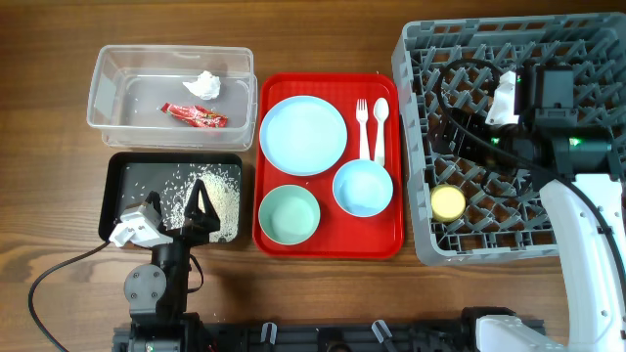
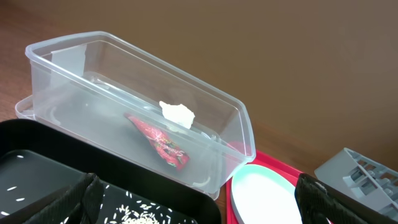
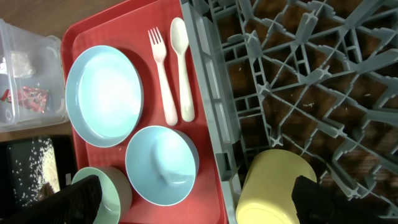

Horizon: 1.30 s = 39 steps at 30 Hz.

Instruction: Sort waste into correct bins and load items into the dishwasher rack

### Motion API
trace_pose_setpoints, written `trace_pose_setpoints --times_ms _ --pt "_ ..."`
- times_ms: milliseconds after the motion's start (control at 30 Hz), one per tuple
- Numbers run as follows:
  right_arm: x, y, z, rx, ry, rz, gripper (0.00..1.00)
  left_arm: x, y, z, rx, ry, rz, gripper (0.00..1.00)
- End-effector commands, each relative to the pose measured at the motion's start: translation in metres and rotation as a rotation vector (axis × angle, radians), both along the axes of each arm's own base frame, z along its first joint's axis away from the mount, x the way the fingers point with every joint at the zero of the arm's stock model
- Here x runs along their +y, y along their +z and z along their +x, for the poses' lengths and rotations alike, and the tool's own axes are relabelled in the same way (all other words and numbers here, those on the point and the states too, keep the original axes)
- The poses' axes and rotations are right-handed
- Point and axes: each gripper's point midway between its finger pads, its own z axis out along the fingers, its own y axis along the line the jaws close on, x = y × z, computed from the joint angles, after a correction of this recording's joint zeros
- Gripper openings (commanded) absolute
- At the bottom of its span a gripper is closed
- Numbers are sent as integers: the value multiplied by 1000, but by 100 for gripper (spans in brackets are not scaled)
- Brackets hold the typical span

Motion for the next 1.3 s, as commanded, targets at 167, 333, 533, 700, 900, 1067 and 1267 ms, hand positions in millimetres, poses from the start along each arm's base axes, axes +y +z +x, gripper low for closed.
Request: trace_pose_setpoints --times_ms 167,333,533,700,900,1067,1267 --pt "-1 -1 3 -1 13 -12 100 0 0 0 -7 -4 5 100" --pt "9 21 32 -142 6 64 100 0 0 0 -7 -4 5 100" --pt "80 34 13 -208 365 160 78 0 0 0 -7 -4 5 100" --pt "134 8 -22 -142 548 -41 82 0 0 0 -7 -4 5 100" --pt "156 -29 -25 -66 510 -208 74 0 0 0 -6 -4 4 100" --pt "152 -73 -8 19 583 -284 72 0 -1 0 -4 -4 4 100" --pt "121 -137 7 180 575 -445 63 0 -1 0 -3 -4 4 100"
